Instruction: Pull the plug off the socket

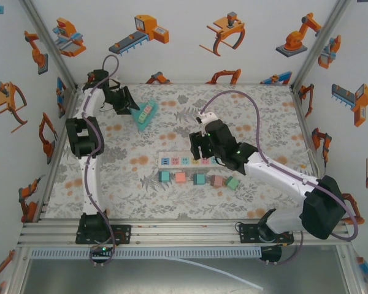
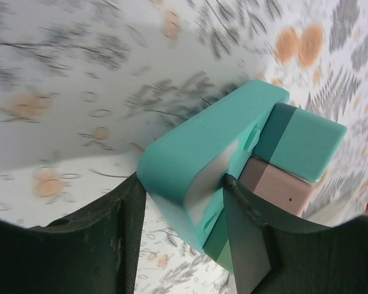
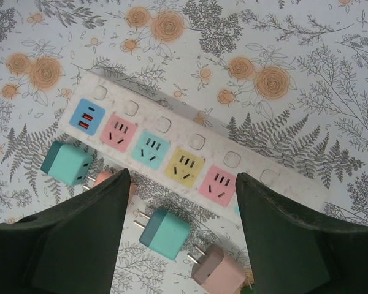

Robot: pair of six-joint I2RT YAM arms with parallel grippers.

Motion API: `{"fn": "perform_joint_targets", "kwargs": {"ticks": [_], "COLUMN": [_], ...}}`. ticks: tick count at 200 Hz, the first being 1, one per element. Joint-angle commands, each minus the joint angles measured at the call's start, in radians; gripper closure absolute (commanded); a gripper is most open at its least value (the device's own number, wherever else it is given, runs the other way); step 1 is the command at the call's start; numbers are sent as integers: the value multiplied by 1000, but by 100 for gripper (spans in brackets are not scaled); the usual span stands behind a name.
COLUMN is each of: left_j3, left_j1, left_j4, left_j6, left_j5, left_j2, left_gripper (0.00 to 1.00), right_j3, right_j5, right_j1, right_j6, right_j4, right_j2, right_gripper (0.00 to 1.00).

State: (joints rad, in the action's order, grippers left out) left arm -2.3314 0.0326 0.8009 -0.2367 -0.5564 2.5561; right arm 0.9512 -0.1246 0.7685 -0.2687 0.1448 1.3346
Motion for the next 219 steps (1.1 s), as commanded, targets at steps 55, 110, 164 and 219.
{"fn": "perform_joint_targets", "kwargs": {"ticks": [55,110,164,219], "left_j3": [-125,-157,-175,-114], "left_j1": [204,344,395,468], "left_j4": [347,347,305,295], "left_j6": [382,563,628,755], "left_j5": [75,205,214,158], "left_j2": [92,87,64,-8], "left_gripper": [54,48,46,43], "right_j3": [6,-19,-29,-46], "right_j5": [-27,-65,-92,114], "right_j1": [3,3,2,-3], "right_j6": [-16,-10,119,684], "right_j4": [7,-19,-69,-205], "right_j2": [-41,-72,-88,-34], "right_gripper": [36,36,35,31]}}
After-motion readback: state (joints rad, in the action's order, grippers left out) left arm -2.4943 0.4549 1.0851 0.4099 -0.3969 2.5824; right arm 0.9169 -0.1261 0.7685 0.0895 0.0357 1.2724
